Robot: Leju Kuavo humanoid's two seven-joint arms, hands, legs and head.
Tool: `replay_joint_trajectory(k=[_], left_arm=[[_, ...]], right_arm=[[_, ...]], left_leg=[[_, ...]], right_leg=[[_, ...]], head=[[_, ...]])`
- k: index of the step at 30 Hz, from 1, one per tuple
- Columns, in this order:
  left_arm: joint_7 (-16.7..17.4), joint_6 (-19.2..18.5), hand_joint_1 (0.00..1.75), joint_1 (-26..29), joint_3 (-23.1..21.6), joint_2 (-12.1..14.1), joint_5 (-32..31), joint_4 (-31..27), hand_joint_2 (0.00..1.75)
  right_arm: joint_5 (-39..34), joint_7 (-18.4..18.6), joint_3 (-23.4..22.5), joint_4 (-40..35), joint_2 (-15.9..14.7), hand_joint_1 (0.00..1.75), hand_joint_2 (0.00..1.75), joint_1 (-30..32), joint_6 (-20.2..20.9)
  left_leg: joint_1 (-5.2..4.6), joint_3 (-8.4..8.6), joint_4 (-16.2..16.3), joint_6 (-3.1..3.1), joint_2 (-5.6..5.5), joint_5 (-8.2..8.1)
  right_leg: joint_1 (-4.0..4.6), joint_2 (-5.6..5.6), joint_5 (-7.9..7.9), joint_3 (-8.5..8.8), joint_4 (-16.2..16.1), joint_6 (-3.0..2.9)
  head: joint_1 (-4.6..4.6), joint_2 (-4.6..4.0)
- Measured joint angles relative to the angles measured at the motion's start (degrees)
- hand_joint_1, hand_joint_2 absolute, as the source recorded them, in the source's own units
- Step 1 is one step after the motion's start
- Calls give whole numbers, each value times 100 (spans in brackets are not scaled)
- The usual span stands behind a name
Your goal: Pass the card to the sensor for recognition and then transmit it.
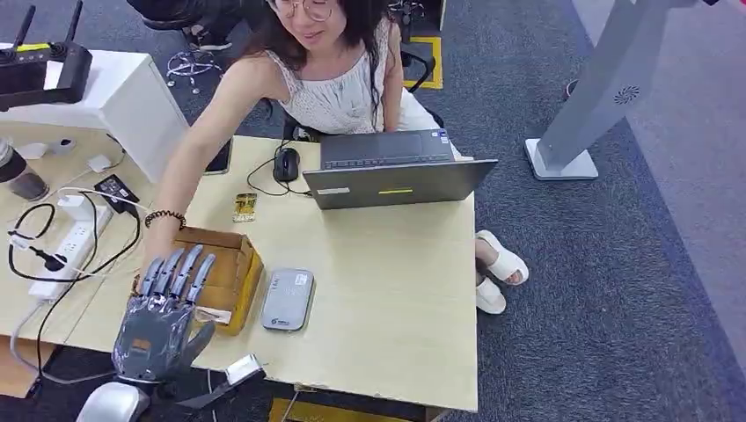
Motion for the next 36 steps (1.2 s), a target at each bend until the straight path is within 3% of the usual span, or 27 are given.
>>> replay_joint_trajectory(k=[13,23,36], left_arm=[[-70,-118,0,5,22,-9,-24,0,175],[349,-629,0,86,20,124,-44,179,175],[616,-441,0,237,35,125,90,531,175]], right_arm=[[37,9,-13,-9,2,0,175,-34,-57],[122,70,-118,-9,2,0,175,-40,-44],[271,85,-140,-7,2,0,175,-37,-50]], left_leg=[[0,1,0,0,0,0],[0,0,-1,0,1,0],[0,1,-1,0,1,0]], right_leg=[[0,0,0,0,0,0],[0,1,0,-1,0,0],[0,0,0,-1,0,0]], head=[[0,0],[0,0],[0,0]])
